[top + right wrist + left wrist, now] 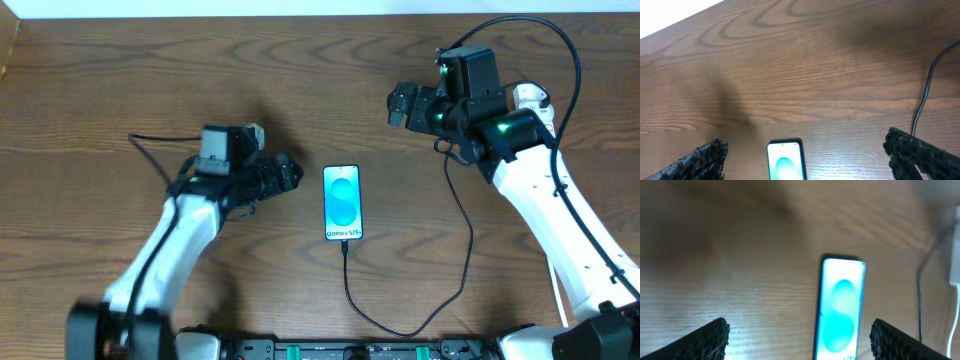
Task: Plug charger to phone and switch on socket
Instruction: 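Open the left gripper and withdraw it left from the phone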
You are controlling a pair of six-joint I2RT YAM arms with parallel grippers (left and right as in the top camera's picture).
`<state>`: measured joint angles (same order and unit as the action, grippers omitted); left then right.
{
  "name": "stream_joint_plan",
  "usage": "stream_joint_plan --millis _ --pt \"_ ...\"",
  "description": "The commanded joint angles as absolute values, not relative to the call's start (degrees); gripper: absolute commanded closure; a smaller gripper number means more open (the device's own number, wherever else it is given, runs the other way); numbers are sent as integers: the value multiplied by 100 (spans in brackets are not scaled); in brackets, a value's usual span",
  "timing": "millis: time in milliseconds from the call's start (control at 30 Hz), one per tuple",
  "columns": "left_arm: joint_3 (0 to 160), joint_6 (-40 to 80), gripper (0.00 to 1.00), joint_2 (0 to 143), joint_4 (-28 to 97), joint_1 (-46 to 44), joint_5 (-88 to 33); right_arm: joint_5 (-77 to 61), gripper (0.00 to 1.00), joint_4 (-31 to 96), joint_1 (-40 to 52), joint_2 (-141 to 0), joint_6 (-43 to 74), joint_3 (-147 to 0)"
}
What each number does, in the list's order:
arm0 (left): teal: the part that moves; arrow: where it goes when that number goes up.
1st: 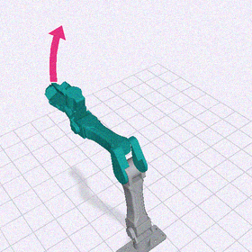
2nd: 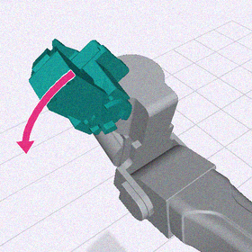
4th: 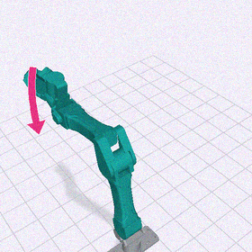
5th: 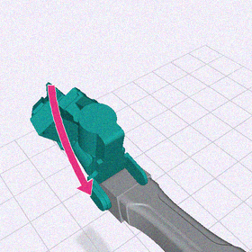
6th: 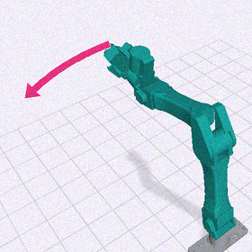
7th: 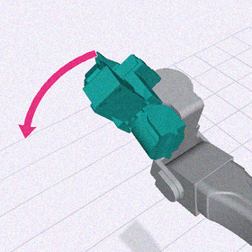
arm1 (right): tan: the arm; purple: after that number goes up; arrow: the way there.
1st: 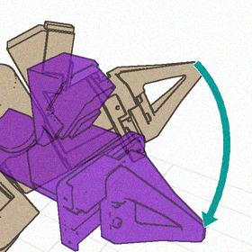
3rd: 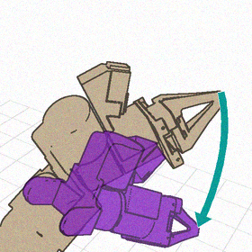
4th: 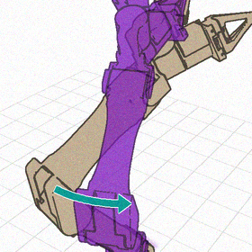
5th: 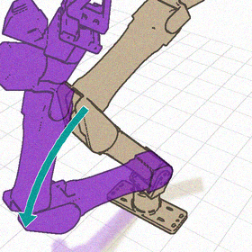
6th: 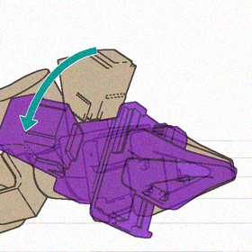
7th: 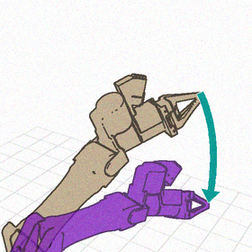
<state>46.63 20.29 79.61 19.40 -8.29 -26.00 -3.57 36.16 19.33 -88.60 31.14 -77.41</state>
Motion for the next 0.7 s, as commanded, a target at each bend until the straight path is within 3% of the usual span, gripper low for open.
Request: stream_joint_plan --millis 0,400,667 --pt "4687 1133 10 7258 2215 -805 -1981 -290 1 3623 1920 -8774 3055 -7793" --pt "4687 600 10 5142 2523 -805 -1146 -290 1 3623 1920 -8774 3055 -7793" --pt "4685 600 10 4713 2526 -805 -974 -290 1 3616 1920 -8774 3057 -7793"
